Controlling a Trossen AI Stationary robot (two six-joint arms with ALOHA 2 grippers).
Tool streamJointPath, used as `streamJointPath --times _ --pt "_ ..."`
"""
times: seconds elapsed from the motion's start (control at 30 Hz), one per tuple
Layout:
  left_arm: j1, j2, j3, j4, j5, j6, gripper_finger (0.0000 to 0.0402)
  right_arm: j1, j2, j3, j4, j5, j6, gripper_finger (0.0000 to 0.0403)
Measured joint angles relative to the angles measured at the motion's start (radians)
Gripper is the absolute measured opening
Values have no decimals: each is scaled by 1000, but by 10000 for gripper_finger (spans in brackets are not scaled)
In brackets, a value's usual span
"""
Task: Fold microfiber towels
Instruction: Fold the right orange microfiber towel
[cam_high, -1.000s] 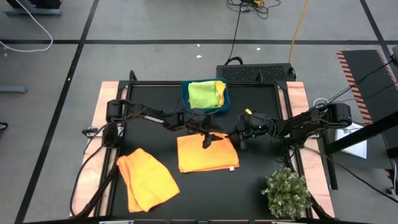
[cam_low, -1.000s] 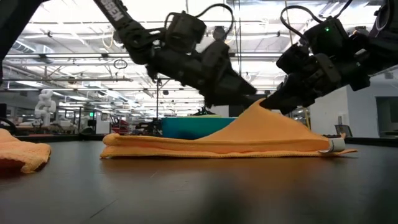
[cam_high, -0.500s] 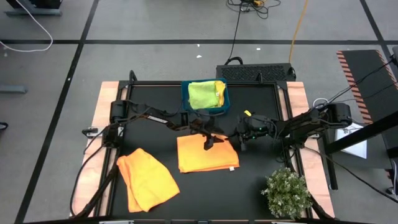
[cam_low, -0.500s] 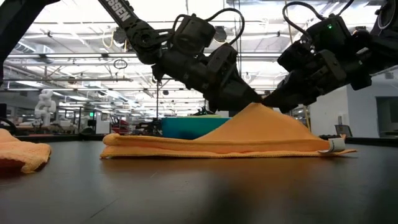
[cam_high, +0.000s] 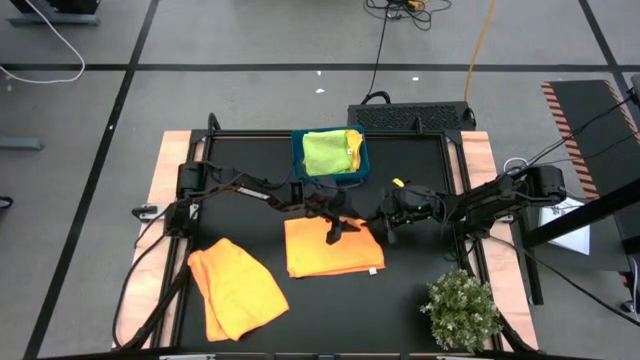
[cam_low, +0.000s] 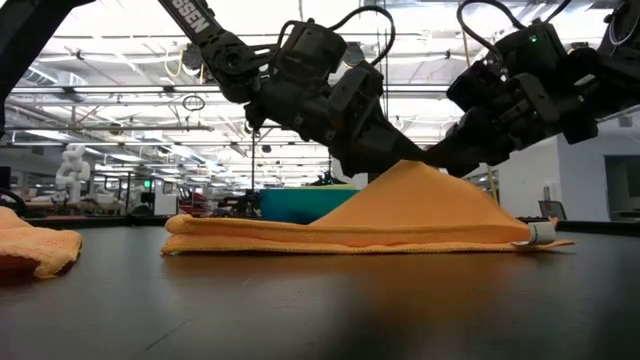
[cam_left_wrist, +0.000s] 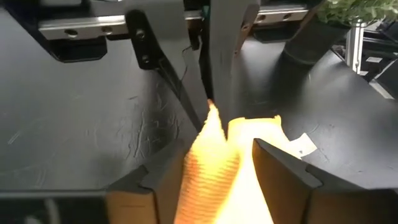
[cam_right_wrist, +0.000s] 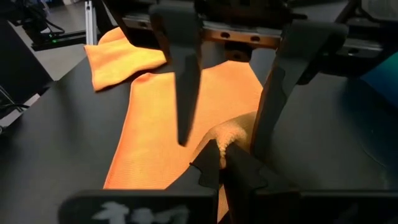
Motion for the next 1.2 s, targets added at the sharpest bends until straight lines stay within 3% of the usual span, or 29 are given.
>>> streamJointPath --times 0.5,0.73,0.8,1.2 --pt "1 0 0 -4 30 16 10 0 0 0 73 -27 14 0" --pt "1 0 0 -10 31 60 7 0 0 0 73 -32 45 15" --pt "1 0 0 -15 32 65 6 -1 0 0 74 -76 69 29" --pt "2 -50 1 -49 19 143 4 -2 1 -1 -110 -99 245 164"
